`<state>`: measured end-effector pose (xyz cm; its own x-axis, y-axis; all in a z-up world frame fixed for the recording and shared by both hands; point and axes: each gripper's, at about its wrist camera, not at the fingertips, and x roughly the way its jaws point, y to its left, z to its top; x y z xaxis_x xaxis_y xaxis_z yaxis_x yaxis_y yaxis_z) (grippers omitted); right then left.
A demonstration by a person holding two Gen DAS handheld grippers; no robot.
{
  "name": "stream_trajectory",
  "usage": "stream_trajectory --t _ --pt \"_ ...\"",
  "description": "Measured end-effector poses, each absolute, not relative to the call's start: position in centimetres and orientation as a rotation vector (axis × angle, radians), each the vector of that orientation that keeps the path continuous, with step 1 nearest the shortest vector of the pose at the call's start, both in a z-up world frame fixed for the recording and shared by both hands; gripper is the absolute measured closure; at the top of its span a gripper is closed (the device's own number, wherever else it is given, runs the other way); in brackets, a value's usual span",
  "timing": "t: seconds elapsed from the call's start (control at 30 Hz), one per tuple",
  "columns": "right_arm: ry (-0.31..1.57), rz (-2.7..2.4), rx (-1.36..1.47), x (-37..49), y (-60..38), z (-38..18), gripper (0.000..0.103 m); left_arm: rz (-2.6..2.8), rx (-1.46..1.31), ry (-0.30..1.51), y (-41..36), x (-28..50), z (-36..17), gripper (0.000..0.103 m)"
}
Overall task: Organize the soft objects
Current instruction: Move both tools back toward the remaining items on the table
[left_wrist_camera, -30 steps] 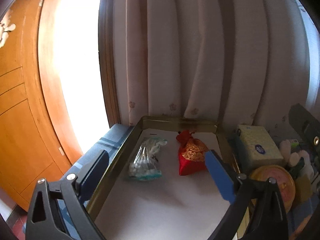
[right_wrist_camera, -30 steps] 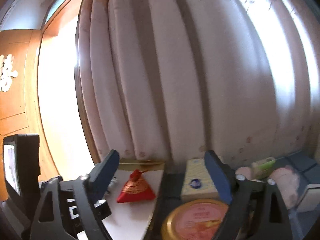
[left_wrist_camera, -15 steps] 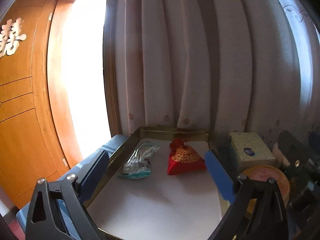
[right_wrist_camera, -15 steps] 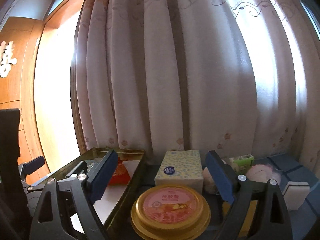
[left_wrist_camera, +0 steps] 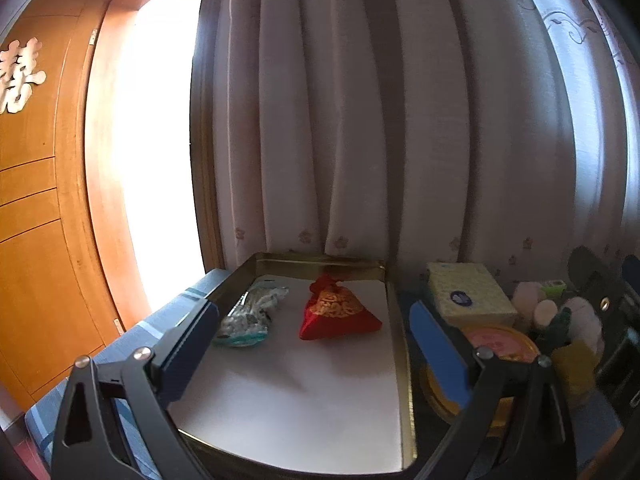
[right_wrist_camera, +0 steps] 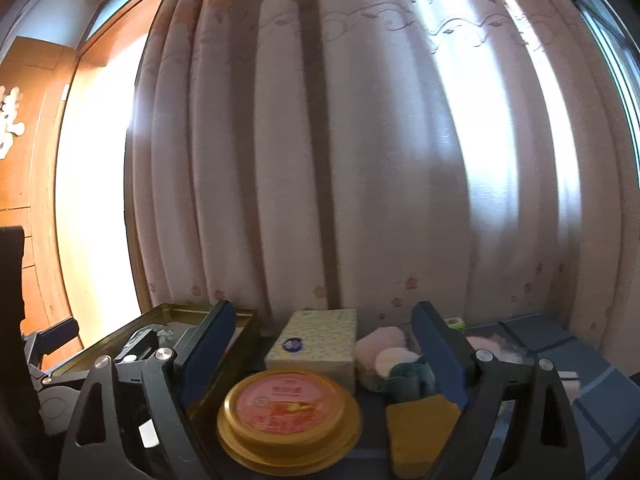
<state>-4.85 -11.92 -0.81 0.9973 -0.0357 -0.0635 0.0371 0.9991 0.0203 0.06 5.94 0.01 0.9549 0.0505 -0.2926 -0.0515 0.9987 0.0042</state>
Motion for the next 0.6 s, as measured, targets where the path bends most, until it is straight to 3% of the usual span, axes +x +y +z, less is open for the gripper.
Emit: stream_trajectory --t 0.6 --pt "0.062 -0.176 0.07 -7.1 -20.1 -0.7 0.012 -0.022 0.035 0.299 1.0 -1.8 0.1 0.005"
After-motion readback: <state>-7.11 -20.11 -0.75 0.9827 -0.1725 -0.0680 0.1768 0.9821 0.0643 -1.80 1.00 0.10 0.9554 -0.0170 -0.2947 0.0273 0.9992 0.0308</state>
